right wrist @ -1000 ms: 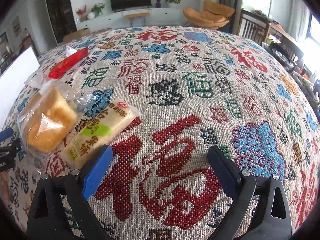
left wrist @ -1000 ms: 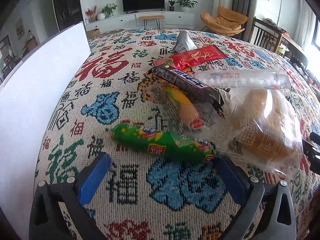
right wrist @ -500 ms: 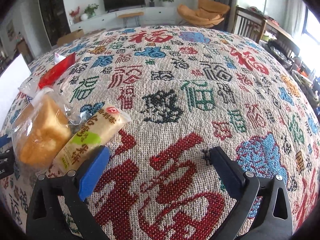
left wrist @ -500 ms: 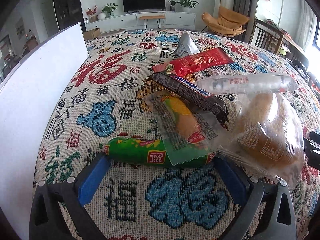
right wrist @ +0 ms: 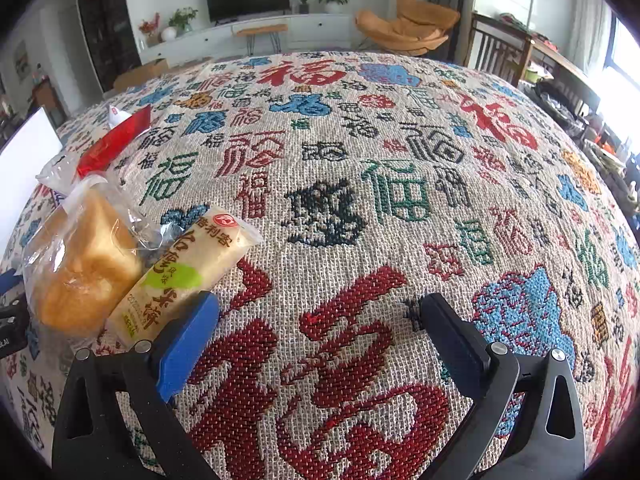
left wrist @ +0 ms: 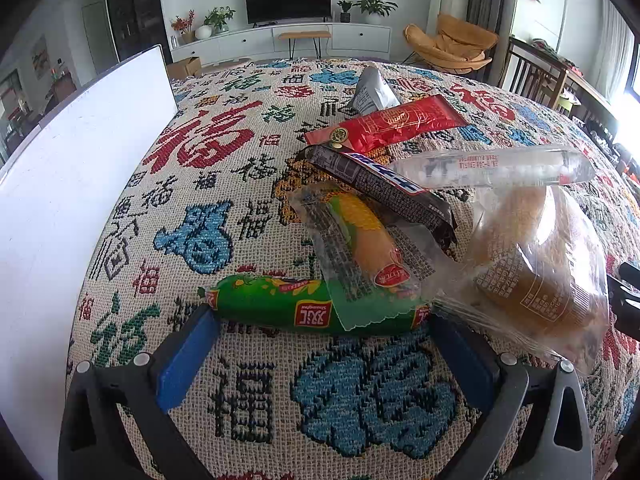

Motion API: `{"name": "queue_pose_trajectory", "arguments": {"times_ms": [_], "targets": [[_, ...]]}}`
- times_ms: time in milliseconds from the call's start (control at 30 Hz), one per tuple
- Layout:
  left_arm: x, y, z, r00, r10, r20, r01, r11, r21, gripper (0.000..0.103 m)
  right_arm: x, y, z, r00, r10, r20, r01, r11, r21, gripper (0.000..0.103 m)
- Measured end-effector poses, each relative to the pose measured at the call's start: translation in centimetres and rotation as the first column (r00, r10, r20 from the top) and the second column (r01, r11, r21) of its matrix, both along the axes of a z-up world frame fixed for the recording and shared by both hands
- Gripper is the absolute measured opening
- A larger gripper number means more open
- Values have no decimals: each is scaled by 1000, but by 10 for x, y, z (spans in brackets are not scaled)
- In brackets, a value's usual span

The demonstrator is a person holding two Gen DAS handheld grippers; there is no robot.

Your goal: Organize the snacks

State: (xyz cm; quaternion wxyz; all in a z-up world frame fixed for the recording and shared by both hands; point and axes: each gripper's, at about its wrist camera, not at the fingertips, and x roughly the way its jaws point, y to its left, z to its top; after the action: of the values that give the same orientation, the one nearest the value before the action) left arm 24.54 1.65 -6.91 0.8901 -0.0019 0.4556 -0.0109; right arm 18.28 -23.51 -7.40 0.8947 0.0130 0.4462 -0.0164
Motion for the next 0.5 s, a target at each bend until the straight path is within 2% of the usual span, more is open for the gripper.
{"name": "queue_pose_trajectory", "arguments": {"times_ms": [500], "targets": [[0, 0, 0, 1000, 0, 0, 0, 1000, 0, 103, 0, 0, 0, 1000, 0, 0, 0, 1000, 0, 103]]}}
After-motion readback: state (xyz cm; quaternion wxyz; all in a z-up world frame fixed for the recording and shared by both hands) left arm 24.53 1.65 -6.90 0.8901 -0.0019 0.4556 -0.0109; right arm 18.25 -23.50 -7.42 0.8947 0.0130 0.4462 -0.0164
